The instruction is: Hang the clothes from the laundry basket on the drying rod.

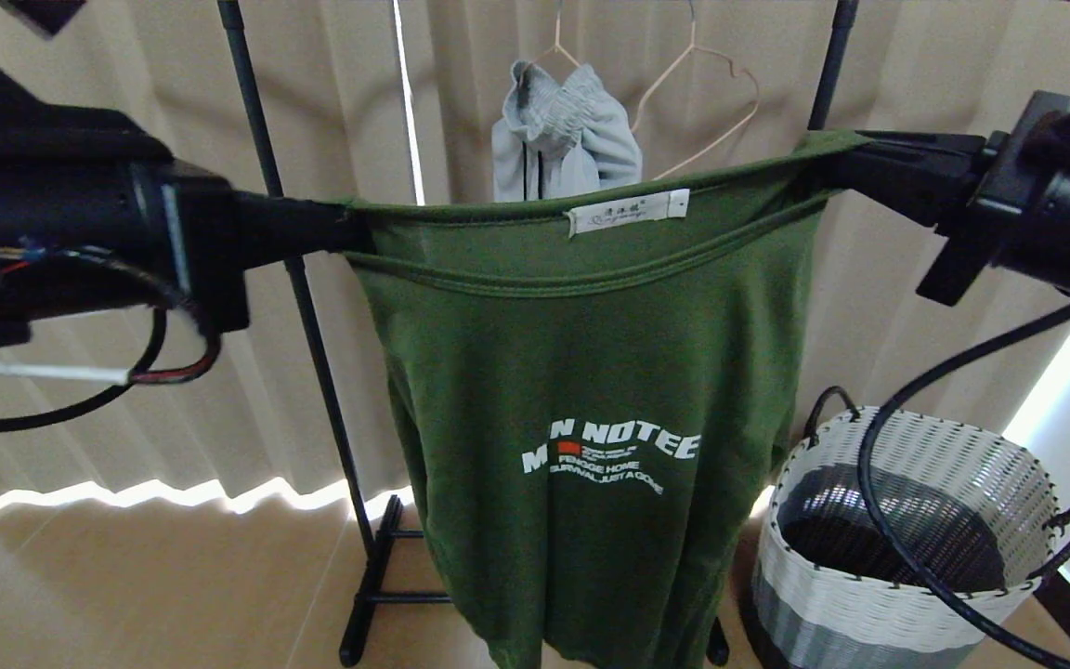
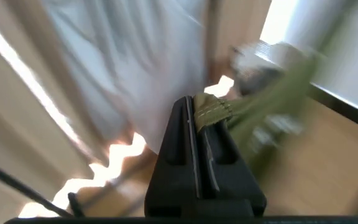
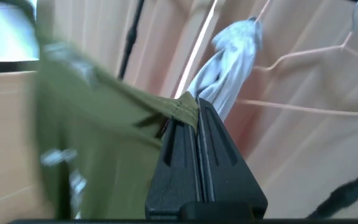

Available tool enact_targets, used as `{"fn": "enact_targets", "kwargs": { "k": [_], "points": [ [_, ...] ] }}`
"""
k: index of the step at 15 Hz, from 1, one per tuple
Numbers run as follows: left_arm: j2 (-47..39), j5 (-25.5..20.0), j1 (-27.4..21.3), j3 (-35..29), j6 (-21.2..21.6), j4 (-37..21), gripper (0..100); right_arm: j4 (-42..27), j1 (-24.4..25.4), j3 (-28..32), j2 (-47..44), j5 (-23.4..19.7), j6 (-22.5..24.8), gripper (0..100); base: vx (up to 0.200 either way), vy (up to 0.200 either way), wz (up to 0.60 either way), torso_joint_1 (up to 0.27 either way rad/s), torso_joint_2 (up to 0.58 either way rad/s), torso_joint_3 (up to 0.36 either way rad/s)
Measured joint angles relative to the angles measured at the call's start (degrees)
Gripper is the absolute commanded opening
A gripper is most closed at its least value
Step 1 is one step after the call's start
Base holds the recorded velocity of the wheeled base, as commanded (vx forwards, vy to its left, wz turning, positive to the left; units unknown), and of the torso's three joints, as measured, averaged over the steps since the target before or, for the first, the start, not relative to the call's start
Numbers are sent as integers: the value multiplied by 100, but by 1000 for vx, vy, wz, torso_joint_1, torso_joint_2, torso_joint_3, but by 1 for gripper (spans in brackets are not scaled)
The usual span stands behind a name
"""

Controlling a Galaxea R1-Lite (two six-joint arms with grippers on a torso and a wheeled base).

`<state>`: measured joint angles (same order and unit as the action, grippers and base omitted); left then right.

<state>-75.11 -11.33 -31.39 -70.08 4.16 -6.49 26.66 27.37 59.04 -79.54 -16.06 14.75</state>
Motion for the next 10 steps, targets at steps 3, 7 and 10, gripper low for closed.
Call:
{"fn": "enact_targets", "kwargs": {
  "k": [3, 7, 10],
  "points": [
    [614, -257, -256, 368, 27, -211, 0, -4, -33, 717, -603, -1, 0, 0, 0, 0, 0, 0, 0, 0],
    [1031, -260, -785, 661, 49, -222, 0, -17, -39, 1097, -1075, 38, 0, 0, 0, 0, 0, 0, 0, 0],
    [1106, -244, -872, 705, 169, -174, 0, -33, -39, 1100, -1112, 163, 0, 0, 0, 0, 0, 0, 0, 0]
  ]
}}
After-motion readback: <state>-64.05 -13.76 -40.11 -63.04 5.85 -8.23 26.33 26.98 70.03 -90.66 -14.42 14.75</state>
